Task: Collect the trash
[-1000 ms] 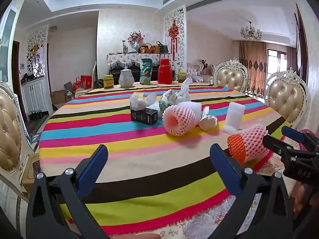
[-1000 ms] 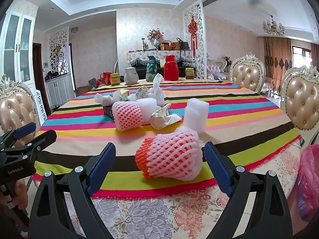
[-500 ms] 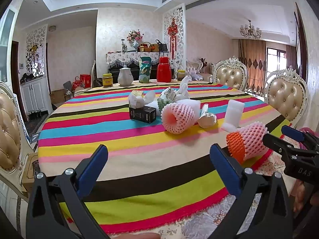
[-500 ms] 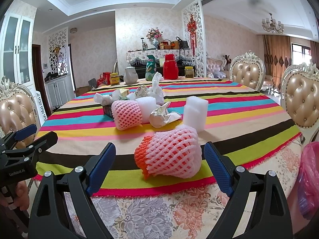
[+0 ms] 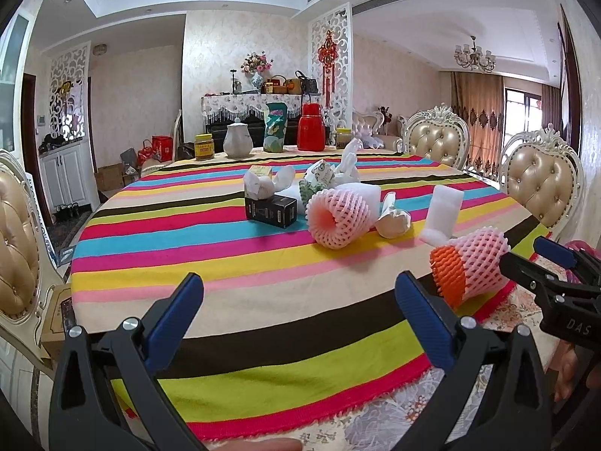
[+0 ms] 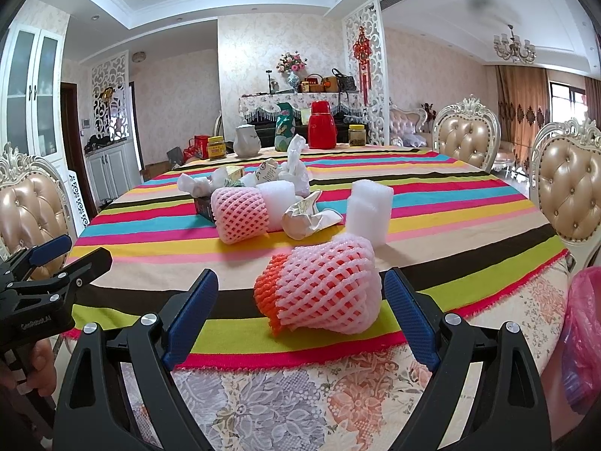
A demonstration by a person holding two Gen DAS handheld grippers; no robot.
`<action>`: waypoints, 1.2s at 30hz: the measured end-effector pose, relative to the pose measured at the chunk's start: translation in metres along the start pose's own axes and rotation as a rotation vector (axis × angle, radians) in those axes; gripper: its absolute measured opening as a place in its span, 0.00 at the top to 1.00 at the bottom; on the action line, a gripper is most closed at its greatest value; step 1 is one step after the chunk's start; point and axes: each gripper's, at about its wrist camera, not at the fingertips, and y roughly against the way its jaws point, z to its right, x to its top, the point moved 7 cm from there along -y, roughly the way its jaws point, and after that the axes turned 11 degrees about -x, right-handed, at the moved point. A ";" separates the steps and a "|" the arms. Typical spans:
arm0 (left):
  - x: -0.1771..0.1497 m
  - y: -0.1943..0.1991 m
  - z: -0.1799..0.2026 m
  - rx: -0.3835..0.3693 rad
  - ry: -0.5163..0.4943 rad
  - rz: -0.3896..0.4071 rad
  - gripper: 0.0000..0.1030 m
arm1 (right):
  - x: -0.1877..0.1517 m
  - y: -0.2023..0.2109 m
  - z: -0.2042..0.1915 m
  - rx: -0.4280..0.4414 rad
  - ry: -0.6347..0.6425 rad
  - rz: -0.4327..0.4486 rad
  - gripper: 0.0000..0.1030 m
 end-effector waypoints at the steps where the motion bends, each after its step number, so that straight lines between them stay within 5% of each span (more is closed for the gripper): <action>1: 0.000 0.000 0.000 0.000 0.001 -0.002 0.04 | 0.000 0.000 0.000 0.000 0.000 0.000 0.18; 36: -0.003 -0.002 -0.002 -0.002 0.002 -0.017 0.04 | 0.001 0.004 0.001 -0.023 0.011 0.003 0.18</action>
